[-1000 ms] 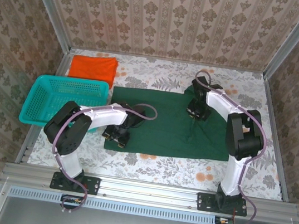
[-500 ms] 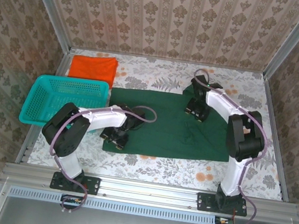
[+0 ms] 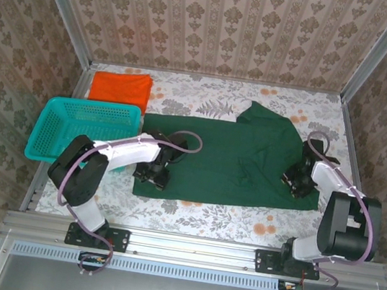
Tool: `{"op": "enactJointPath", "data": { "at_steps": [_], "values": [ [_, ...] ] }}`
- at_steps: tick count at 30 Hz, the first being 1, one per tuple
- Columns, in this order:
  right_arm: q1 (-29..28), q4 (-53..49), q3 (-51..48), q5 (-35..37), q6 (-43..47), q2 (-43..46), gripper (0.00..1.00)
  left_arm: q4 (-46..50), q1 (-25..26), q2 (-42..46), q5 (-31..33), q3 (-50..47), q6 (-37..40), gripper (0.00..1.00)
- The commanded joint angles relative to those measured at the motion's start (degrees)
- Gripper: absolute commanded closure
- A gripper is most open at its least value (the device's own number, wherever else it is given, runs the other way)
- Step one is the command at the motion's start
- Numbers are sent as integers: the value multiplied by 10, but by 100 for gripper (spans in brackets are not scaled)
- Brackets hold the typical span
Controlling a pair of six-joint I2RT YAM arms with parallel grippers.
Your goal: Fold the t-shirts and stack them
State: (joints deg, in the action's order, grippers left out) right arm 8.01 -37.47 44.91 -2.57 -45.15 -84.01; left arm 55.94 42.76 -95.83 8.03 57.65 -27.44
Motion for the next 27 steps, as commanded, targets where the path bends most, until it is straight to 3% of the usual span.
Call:
{"op": "enactJointPath", "data": {
  "at_steps": [1,8,17,23,27],
  "values": [
    [17,-1,-21,1,-21,-17,57,-8,-17,-18,-30,-27,-15,35],
    [87,-9,-62,16,-36,-18,54,-25,-15,-40,-64,-39,-5,35],
    [164,-22,-109,14,-63,39,53,-27,33,-73,-73,-3,11,32],
    [201,-41,-131,38,-82,149,46,-6,31,-76,-66,16,16,29],
    [201,-20,-117,6,-87,186,40,42,10,-77,-58,70,26,24]
  ]
}}
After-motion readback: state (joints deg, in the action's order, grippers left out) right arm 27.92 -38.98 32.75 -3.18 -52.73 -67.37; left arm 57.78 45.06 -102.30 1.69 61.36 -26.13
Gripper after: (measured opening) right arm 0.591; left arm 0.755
